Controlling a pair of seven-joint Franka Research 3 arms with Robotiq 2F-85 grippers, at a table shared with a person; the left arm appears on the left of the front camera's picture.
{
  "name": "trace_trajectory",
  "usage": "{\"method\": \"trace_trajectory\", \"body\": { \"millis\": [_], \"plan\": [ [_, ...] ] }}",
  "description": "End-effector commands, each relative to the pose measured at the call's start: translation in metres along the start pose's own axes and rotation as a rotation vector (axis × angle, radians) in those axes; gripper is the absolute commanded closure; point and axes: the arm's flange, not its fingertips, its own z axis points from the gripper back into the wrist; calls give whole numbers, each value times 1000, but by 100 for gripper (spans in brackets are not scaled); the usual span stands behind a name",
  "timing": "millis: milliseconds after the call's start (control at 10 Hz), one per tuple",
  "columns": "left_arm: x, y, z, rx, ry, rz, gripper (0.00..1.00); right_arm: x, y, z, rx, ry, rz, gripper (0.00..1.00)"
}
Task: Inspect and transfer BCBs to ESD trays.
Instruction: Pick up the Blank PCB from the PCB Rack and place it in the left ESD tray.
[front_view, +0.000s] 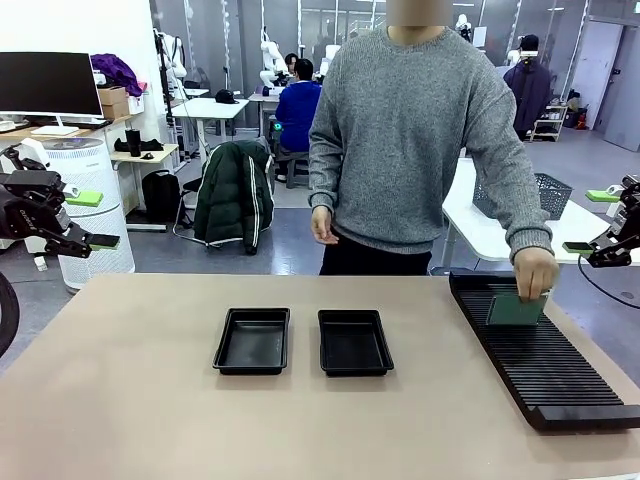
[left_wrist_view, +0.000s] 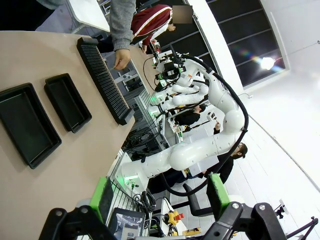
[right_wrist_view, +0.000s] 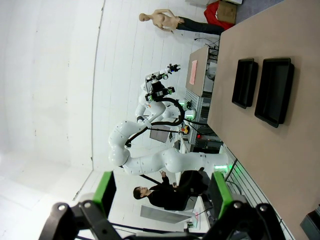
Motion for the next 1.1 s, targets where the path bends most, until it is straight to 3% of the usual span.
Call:
{"method": "trace_trajectory", "body": {
  "millis": [0,1000],
  "plan": [
    [0,-1,1,1,1,1,0,-1,0,1,1,-4,1,0],
    [0,-1,1,1,1,1,0,-1,0,1,1,-4,1,0]
  ]
}}
